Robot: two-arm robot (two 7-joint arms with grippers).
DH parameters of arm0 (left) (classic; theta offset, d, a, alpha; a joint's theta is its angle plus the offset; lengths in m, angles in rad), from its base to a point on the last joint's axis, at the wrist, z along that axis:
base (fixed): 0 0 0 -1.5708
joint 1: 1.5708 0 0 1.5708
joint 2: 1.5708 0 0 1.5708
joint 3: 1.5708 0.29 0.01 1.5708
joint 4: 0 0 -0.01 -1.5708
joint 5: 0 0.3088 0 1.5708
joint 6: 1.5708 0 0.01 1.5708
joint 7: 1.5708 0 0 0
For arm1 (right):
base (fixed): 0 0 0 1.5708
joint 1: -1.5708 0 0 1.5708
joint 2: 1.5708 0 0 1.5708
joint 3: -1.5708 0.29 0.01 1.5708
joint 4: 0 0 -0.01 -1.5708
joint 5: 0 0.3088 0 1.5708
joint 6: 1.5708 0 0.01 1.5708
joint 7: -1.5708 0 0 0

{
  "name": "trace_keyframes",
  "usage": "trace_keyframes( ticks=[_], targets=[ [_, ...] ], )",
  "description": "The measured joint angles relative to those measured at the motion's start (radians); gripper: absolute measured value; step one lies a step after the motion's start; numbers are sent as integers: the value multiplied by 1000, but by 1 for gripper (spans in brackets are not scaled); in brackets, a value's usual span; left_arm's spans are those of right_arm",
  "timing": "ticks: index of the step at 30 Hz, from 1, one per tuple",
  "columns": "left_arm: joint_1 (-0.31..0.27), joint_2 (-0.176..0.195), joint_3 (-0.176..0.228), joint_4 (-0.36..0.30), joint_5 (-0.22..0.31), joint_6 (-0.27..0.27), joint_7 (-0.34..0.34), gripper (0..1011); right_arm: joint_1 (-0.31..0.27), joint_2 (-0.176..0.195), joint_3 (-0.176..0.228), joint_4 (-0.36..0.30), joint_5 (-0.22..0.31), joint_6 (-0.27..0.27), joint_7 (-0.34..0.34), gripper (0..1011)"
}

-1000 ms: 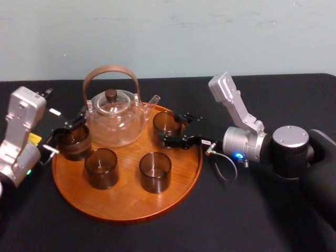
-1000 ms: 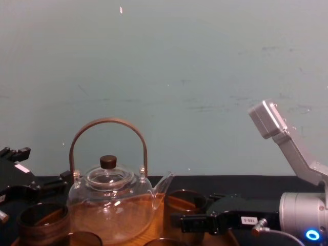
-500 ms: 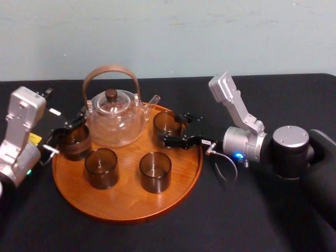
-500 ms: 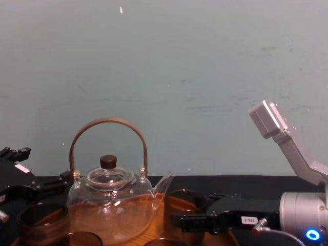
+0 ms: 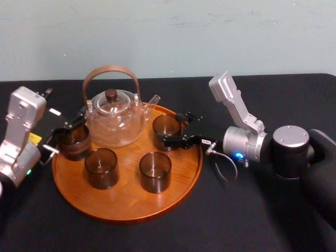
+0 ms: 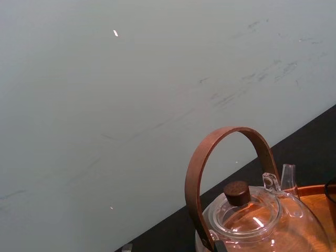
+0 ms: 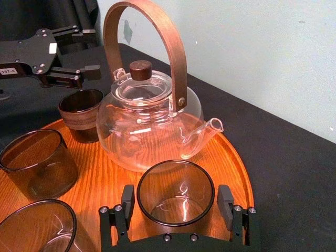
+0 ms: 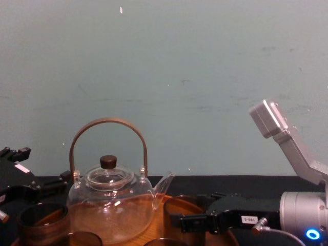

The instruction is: Pick up the glass from the table and place it on the tray.

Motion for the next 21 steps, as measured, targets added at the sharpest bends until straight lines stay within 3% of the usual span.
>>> trace_keyframes(
  ticks=[8, 21],
  targets=[
    [0, 0, 0, 0, 0, 0, 0, 1001, -10, 11, 7, -27, 9, -12, 10, 1002],
    [0, 0, 0, 0, 0, 0, 0, 1001, -90, 96, 65, -216, 62, -47, -3, 1002]
  ],
)
